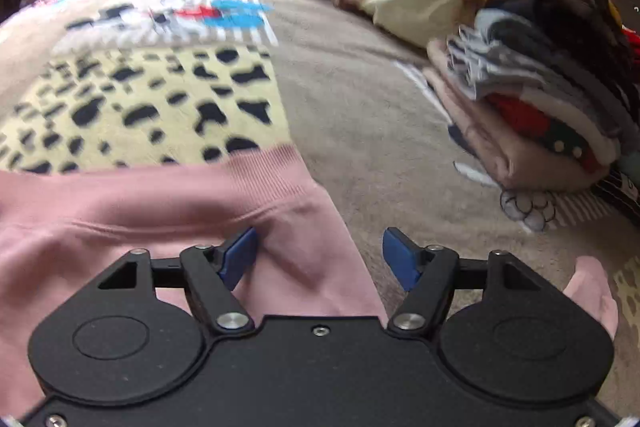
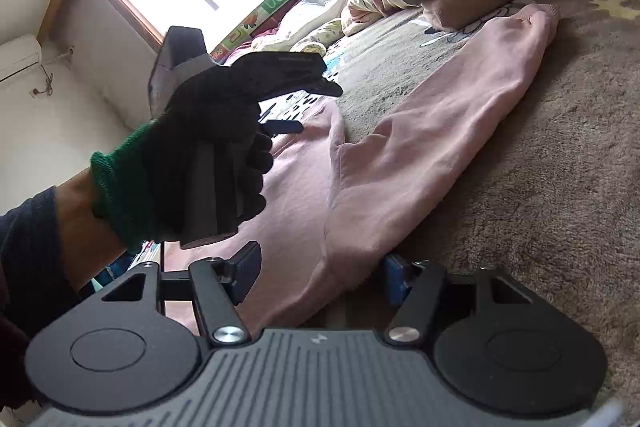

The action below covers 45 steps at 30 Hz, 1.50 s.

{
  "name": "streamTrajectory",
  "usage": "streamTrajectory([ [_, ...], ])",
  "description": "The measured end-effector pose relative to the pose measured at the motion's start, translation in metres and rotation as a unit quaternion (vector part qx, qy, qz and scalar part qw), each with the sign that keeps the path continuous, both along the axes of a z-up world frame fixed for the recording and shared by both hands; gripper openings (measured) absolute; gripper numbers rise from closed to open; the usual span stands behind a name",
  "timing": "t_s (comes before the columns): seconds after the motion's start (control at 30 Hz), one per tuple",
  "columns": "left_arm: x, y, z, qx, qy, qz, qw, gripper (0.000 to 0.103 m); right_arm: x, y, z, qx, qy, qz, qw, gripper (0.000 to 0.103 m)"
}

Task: Fold clothes

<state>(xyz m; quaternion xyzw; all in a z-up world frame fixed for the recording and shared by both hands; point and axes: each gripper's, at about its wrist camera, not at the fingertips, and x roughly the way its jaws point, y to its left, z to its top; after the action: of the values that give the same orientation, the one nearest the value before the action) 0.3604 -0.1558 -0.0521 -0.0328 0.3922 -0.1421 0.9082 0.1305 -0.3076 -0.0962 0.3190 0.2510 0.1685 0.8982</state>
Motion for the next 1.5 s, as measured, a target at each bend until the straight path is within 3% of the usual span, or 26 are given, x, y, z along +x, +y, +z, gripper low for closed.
streamTrajectory([
  [0.07,-0.004,-0.022,-0.003,0.063,-0.022,-0.045,0.9967,0.097,-0.001,-0.001,0.0,0.0,0.0,0.001,1.0,0.063],
  [0.1,-0.006,-0.032,-0.004,0.093,-0.033,-0.067,0.9928,0.094,-0.001,-0.001,-0.001,0.0,0.0,0.002,1.0,0.063],
  [0.13,-0.01,-0.031,0.001,0.084,-0.042,-0.067,0.9934,0.089,-0.001,-0.001,0.0,0.001,0.0,0.002,1.0,0.063],
  [0.17,-0.014,-0.03,0.006,0.075,-0.051,-0.066,0.9937,0.075,-0.001,-0.001,0.0,0.001,0.001,0.002,1.0,0.063],
  [0.3,-0.023,-0.023,0.018,0.052,-0.097,-0.038,0.9932,0.071,-0.002,-0.002,0.0,0.002,-0.001,0.001,1.0,0.063],
  [0.37,-0.015,-0.022,0.017,0.065,-0.087,-0.022,0.9939,0.065,-0.002,-0.005,0.0,0.008,0.0,-0.003,1.0,0.059],
  [0.5,-0.005,-0.031,0.019,0.11,-0.07,-0.037,0.9908,0.046,-0.004,-0.007,0.0,0.007,0.0,-0.005,1.0,0.055],
  [0.6,0.001,-0.043,0.02,0.15,-0.044,-0.051,0.9864,0.042,-0.003,-0.003,0.002,-0.006,-0.005,0.0,1.0,0.052],
  [0.73,0.001,-0.05,0.012,0.198,-0.028,-0.059,0.978,0.031,-0.005,0.0,0.006,-0.024,-0.007,0.004,1.0,0.039],
  [0.77,0.001,-0.05,0.011,0.204,-0.028,-0.059,0.9767,0.02,-0.007,0.001,0.009,-0.037,-0.013,0.005,0.999,0.03],
  [0.8,0.001,-0.046,0.013,0.195,-0.028,-0.057,0.9787,0.011,-0.011,0.003,0.014,-0.055,-0.024,0.007,0.998,0.026],
  [0.87,0.0,-0.038,0.019,0.172,-0.028,-0.051,0.9833,0.007,-0.02,0.008,0.024,-0.088,-0.047,0.012,0.995,0.021],
  [1.0,-0.002,-0.014,0.035,0.118,-0.032,-0.056,0.991,0.005,-0.031,0.023,0.036,-0.145,-0.085,0.028,0.985,0.02],
  [1.17,-0.003,0.021,0.05,0.038,-0.036,-0.065,0.9965,0.005,-0.049,0.057,0.052,-0.23,-0.144,0.057,0.961,0.02],
  [1.5,0.007,0.075,0.049,-0.006,-0.027,-0.063,0.9976,0.005,-0.065,0.12,0.054,-0.328,-0.176,0.125,0.92,0.017],
])
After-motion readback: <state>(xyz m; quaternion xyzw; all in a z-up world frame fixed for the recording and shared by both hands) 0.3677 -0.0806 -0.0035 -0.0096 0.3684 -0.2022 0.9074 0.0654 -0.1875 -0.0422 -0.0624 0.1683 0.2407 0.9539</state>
